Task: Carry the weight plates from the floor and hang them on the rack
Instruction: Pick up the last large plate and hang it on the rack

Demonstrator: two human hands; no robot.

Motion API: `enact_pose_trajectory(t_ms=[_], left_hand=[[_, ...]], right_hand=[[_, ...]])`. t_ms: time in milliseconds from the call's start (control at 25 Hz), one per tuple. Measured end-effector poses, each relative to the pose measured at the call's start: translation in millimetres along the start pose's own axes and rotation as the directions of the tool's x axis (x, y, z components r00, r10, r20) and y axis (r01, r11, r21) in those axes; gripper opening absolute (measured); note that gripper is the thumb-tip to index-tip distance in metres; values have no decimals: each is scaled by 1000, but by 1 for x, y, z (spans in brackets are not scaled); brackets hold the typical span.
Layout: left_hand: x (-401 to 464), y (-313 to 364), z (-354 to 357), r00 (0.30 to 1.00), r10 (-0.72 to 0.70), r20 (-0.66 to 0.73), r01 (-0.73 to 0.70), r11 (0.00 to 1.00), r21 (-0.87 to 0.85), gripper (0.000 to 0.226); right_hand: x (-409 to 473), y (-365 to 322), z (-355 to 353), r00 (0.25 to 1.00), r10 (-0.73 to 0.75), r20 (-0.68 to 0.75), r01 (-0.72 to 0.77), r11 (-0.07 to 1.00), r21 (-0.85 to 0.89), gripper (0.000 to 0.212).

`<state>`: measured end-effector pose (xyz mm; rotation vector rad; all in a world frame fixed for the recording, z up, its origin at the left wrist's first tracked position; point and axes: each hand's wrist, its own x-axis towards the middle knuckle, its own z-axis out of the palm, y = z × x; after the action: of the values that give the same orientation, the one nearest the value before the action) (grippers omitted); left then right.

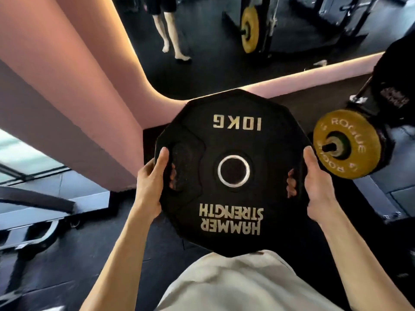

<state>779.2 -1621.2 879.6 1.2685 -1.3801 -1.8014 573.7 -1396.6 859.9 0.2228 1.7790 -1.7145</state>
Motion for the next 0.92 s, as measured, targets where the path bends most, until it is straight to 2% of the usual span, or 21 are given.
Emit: enact_pose_trajectory(t_ms=[120,320,480,600,760,920], left_hand=[[79,18,48,993,-19,114,15,999,36,42],[171,64,126,954,-49,297,16,994,109,45],[239,88,190,874,-106,474,28,985,169,45],[289,101,241,784,-167,597,36,974,225,48],[359,135,324,590,-209,780,-5,965,263,55],[390,167,402,385,-160,909,-85,974,208,29]], right_hand=[[56,-33,10,998,10,-68,-6,998,65,68],[103,-84,19,963,1,-269,45,986,162,63],[131,-109,24,904,5,-427,104,968,230,65],[154,-127,27,847,7,-531,159,951,265,66],[194,-159,40,739,43,-672,254,906,338,69],[214,-197,40,627,19,-779,395,854,339,71]])
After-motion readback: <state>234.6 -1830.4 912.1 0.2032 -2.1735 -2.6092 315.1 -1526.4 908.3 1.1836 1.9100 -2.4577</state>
